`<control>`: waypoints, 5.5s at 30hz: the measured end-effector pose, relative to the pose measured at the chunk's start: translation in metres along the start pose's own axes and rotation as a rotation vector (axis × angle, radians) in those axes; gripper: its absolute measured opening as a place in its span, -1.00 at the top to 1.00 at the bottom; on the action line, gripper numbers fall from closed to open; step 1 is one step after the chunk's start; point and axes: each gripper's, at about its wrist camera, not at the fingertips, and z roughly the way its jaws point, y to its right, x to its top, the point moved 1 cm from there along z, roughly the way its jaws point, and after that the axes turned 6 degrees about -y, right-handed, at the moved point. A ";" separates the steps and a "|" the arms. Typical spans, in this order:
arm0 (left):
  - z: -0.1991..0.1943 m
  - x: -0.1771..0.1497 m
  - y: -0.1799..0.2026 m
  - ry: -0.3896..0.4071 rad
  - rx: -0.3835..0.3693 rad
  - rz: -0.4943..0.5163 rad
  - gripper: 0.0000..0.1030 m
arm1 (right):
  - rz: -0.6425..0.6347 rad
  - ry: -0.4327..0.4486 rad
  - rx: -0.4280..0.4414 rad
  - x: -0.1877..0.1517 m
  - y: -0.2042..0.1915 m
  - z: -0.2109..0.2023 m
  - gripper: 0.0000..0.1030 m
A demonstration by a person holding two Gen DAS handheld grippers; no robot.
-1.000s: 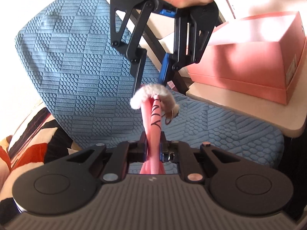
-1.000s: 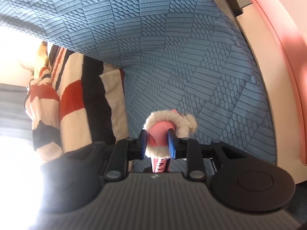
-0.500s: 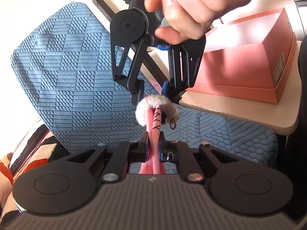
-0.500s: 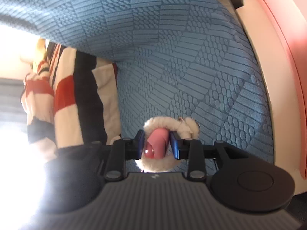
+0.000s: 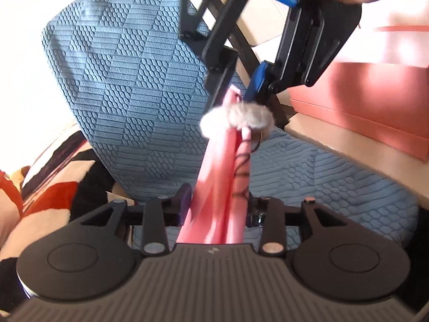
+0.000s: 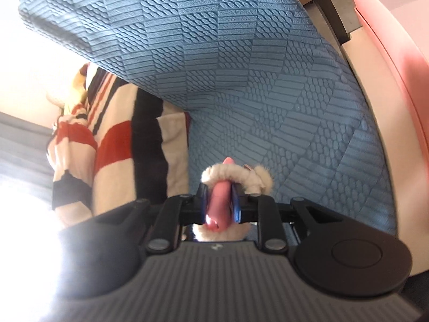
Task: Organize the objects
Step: 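Wrap the fluffy loop around the pink band with the right gripper while the left gripper holds it, then slide the fluffy loop along the pink band with the right gripper while the left gripper holds it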
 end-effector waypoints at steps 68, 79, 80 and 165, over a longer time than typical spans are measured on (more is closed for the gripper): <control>-0.083 -0.011 0.035 0.410 -0.048 0.095 0.84 | -0.067 -0.275 -0.052 0.020 -0.015 -0.003 0.65; -0.097 -0.009 0.020 0.538 0.040 0.007 0.83 | -0.108 -0.367 0.202 0.027 -0.015 -0.019 0.29; -0.098 -0.009 0.017 0.544 0.042 -0.012 0.83 | -0.088 -0.371 0.257 0.025 -0.011 -0.021 0.19; -0.026 -0.030 -0.036 0.040 -0.147 -0.373 0.79 | -0.065 0.134 -0.005 -0.032 -0.037 -0.001 0.58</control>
